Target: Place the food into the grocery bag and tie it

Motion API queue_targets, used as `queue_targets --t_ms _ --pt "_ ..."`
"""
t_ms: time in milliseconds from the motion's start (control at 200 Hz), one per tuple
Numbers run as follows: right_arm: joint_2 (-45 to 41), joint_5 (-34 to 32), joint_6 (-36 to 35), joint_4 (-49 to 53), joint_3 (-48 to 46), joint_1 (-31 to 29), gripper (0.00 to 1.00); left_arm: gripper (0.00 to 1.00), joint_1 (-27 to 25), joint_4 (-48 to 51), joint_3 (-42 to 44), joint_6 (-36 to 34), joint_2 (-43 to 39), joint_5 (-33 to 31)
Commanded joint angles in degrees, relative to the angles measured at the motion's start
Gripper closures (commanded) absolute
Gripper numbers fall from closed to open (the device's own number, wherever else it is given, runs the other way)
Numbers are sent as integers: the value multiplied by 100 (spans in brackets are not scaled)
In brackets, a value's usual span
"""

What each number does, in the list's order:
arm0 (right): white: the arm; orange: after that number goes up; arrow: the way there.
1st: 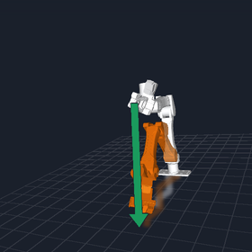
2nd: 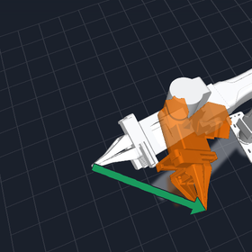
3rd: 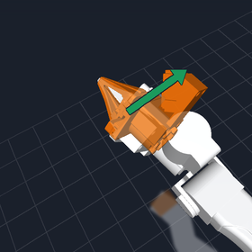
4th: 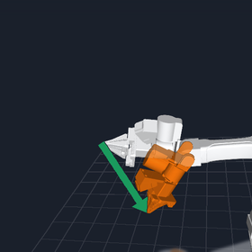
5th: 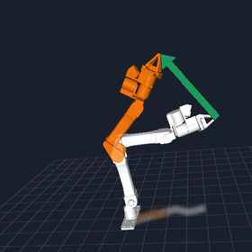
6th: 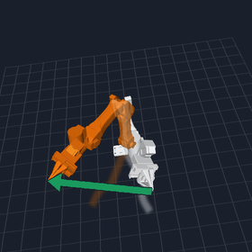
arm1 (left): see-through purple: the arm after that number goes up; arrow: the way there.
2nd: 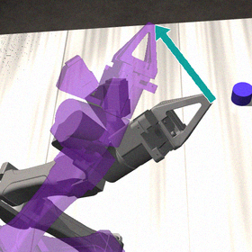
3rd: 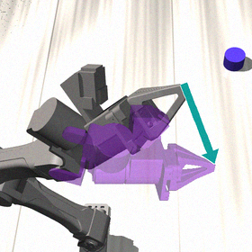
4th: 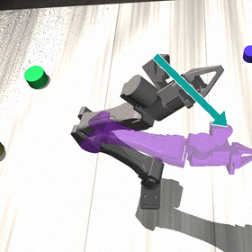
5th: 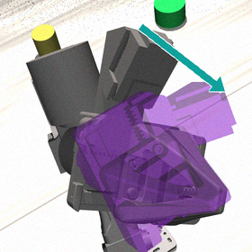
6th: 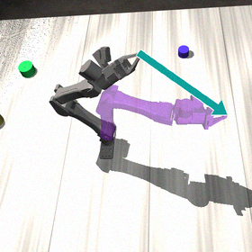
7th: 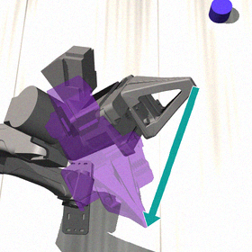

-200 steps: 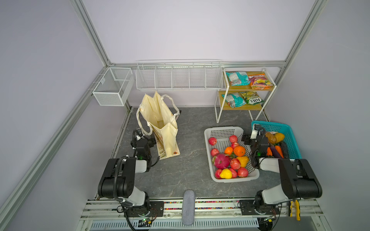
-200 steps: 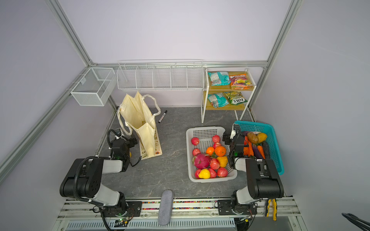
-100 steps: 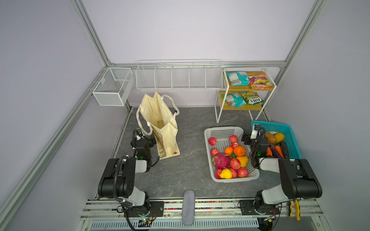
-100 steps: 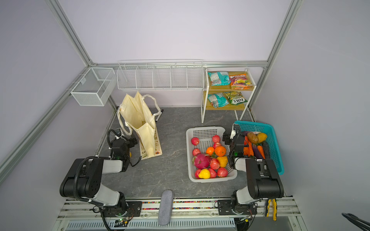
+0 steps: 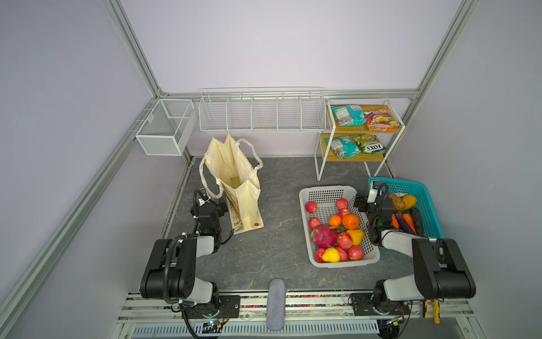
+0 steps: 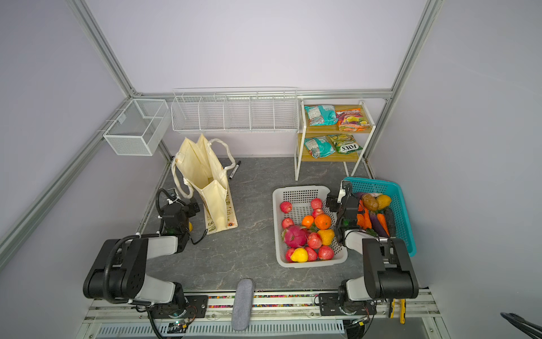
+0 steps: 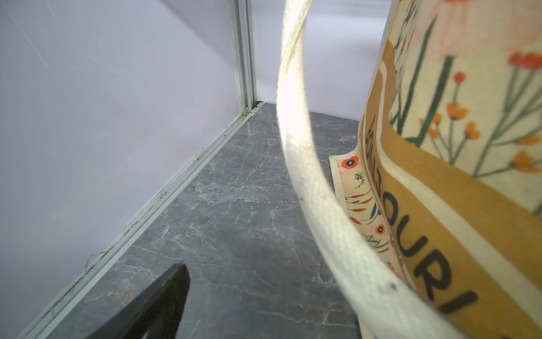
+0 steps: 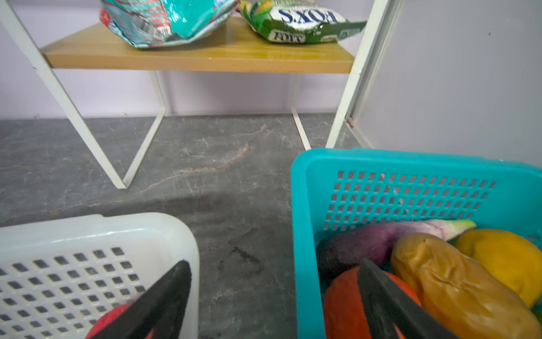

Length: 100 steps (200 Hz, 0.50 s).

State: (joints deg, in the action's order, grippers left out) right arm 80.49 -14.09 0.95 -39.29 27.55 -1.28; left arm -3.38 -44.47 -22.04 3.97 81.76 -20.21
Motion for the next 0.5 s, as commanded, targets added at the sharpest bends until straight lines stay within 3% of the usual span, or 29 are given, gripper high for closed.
queue_targets --t_ms 0,130,225,385,495 --pt "-753 -727 733 2376 810 -39 6 6 -34 1383 -497 180 -864 -238" --pt "-936 -982 2104 5062 2225 -140 0 12 -155 3408 -1067 568 -1847 -200" --pt "-792 -763 2768 6274 3083 -341 0 16 -260 4852 -1325 1156 -2552 -490" --pt "-840 -134 3173 6813 3495 -894 1 17 -290 7614 -1667 2604 -3567 -1092" --pt "-768 250 3076 6860 3754 -1366 2 14 -288 8604 -1600 3147 -4310 -995"
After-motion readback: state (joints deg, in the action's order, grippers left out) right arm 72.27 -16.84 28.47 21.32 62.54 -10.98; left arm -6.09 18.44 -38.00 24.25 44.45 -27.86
